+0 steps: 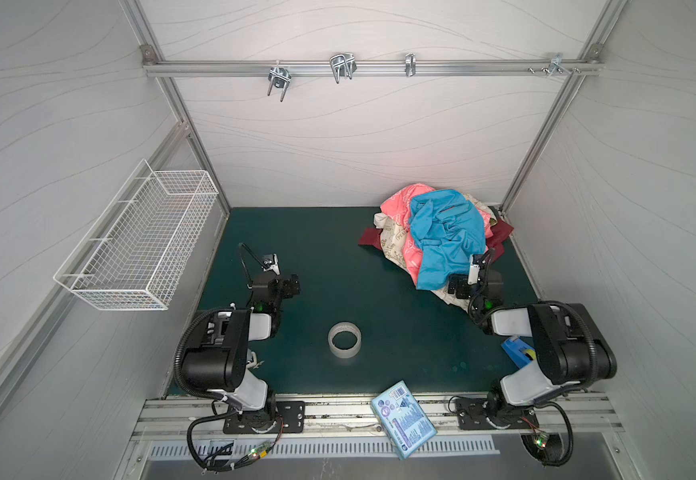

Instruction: Pick out a specific cloth from the pile

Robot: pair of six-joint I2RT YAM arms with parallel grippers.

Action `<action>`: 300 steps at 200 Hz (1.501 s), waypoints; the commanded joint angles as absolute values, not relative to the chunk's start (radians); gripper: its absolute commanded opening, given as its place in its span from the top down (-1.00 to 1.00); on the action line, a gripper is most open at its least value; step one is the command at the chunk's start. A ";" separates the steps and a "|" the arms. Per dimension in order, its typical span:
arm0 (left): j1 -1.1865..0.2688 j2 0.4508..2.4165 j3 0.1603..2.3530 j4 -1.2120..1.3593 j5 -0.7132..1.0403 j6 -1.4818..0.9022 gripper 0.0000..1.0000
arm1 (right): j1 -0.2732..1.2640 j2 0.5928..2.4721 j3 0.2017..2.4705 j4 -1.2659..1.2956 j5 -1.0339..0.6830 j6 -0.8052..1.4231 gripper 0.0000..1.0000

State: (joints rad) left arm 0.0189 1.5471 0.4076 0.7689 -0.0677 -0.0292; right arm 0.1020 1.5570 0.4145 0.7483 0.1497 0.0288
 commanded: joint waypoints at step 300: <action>0.023 1.521 0.475 0.736 -0.035 -0.003 -0.84 | 0.143 1.463 0.484 0.637 0.241 0.012 -0.99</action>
State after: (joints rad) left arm 0.0193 1.5471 0.4088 0.7662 -0.0639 -0.0257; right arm 0.1246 1.5356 0.4408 0.6903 0.1921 0.0273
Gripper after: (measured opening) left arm 0.962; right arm 0.992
